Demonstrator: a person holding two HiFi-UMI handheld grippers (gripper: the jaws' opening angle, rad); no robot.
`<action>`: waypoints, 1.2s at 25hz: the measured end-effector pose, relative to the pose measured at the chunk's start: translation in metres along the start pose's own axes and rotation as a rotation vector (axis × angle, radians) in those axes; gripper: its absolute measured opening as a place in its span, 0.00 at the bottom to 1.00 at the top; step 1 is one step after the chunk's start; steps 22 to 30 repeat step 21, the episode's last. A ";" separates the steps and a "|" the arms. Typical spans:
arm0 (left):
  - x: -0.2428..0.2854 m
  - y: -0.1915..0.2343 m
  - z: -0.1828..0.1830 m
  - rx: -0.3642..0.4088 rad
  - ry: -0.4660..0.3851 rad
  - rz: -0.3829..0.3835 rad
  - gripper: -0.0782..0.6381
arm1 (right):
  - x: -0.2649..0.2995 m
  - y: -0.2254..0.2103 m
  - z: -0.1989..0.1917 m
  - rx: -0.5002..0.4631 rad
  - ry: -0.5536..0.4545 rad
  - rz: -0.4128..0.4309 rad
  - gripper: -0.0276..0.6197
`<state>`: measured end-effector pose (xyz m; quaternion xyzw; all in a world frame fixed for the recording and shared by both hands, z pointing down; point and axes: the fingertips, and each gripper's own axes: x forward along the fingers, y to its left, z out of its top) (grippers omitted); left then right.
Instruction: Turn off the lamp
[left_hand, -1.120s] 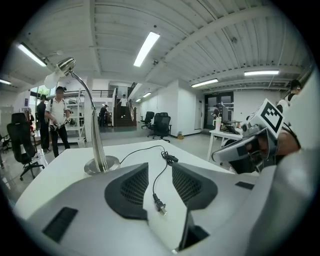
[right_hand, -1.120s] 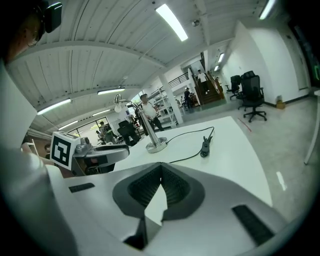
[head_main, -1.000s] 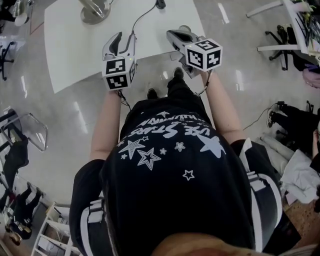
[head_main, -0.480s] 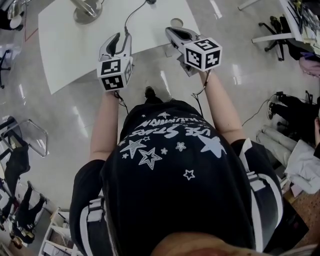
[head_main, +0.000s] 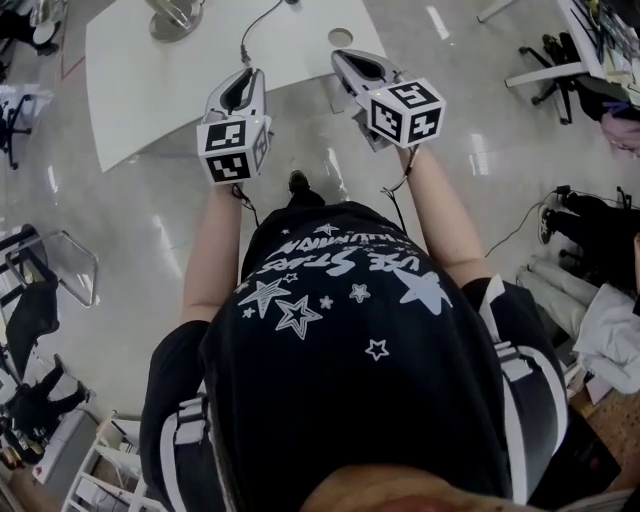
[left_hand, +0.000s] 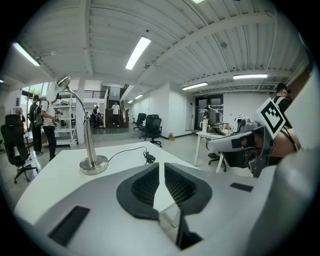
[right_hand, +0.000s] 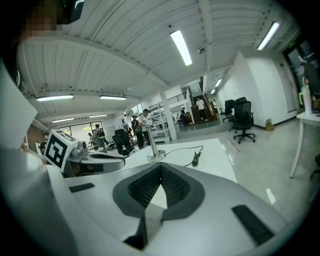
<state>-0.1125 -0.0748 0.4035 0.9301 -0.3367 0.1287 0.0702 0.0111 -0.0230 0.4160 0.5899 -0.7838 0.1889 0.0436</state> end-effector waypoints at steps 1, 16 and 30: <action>-0.003 -0.004 0.002 0.005 -0.004 0.004 0.16 | -0.005 0.000 0.002 -0.003 -0.009 -0.002 0.05; -0.042 -0.055 0.021 0.007 -0.078 0.028 0.12 | -0.063 0.011 -0.001 -0.012 -0.042 -0.002 0.05; -0.051 -0.070 0.015 0.009 -0.069 0.039 0.12 | -0.078 0.015 -0.012 -0.010 -0.035 0.007 0.05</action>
